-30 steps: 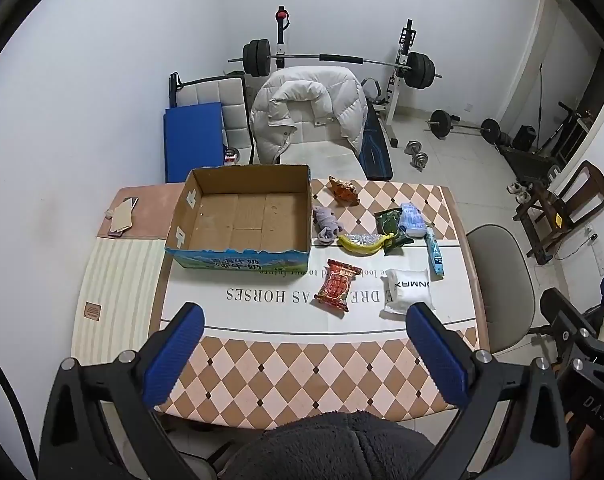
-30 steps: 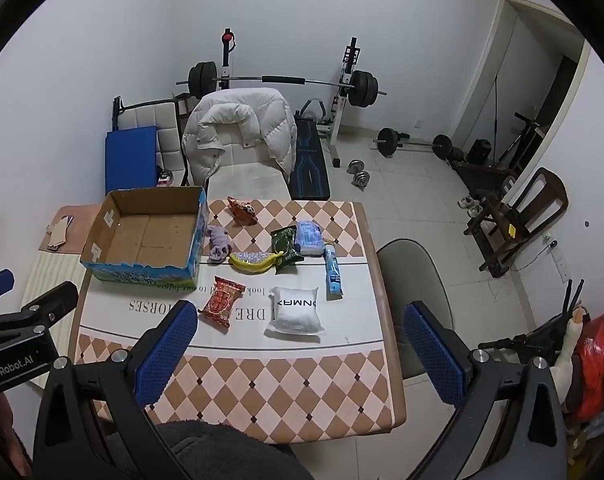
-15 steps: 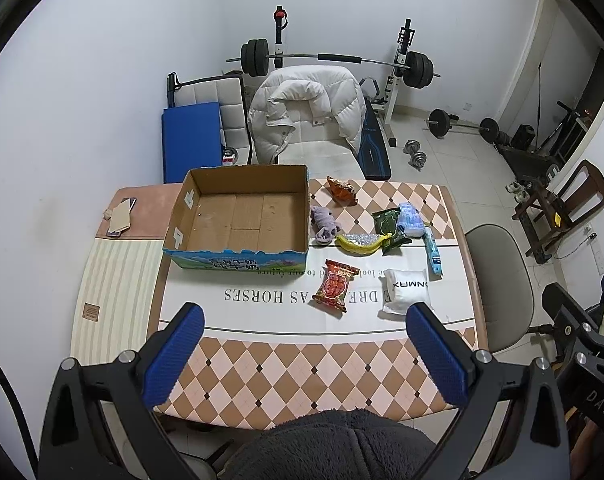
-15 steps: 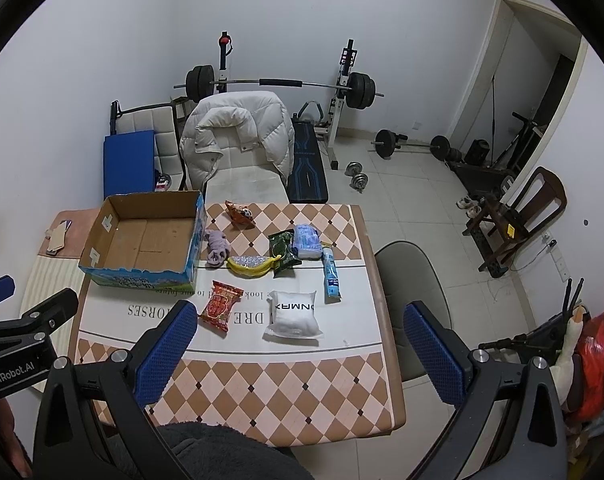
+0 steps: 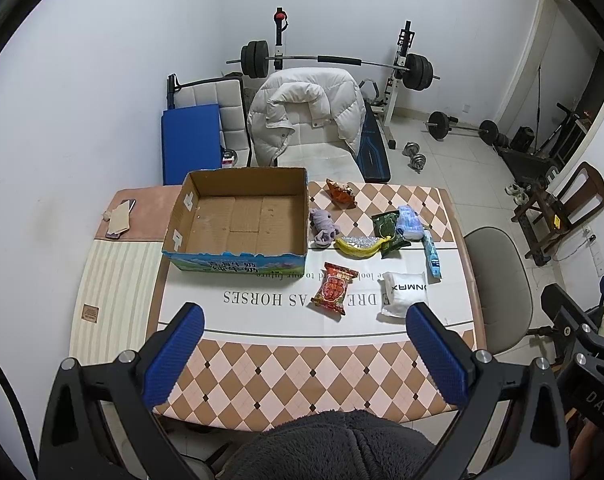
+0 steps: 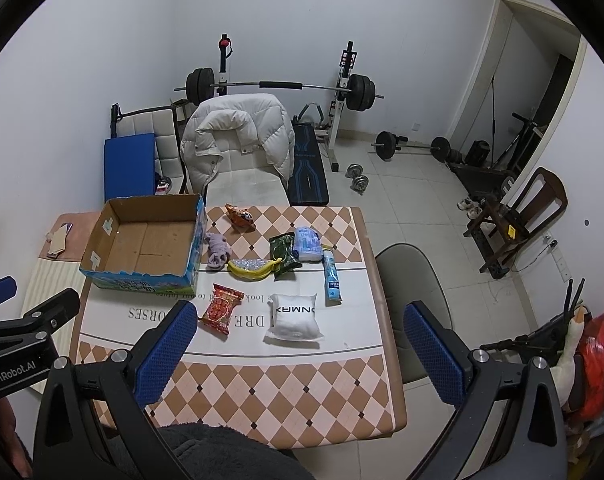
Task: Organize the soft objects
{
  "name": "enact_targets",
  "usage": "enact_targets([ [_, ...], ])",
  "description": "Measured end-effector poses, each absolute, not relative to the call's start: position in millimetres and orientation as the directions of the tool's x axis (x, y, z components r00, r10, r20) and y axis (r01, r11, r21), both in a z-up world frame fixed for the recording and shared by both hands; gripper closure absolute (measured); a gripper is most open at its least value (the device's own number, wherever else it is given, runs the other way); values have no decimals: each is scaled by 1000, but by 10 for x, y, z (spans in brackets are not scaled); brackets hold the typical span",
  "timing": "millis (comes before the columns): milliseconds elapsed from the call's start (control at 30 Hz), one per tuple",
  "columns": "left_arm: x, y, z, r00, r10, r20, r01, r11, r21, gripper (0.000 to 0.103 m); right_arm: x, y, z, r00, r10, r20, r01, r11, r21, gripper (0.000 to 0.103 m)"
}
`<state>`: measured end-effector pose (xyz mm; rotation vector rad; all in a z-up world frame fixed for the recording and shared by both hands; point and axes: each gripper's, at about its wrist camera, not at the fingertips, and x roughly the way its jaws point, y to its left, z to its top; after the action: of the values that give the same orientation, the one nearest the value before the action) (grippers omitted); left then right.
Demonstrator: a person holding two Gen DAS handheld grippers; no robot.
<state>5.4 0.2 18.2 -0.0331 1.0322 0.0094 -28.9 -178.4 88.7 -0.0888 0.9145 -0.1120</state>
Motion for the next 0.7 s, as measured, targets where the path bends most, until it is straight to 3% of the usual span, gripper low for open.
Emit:
enact_targets([
  [700,37,19,174,516,-10,-856,-21,999,-24,0,-307,-1811,894,612,-132,-780,61,991,-120,0],
])
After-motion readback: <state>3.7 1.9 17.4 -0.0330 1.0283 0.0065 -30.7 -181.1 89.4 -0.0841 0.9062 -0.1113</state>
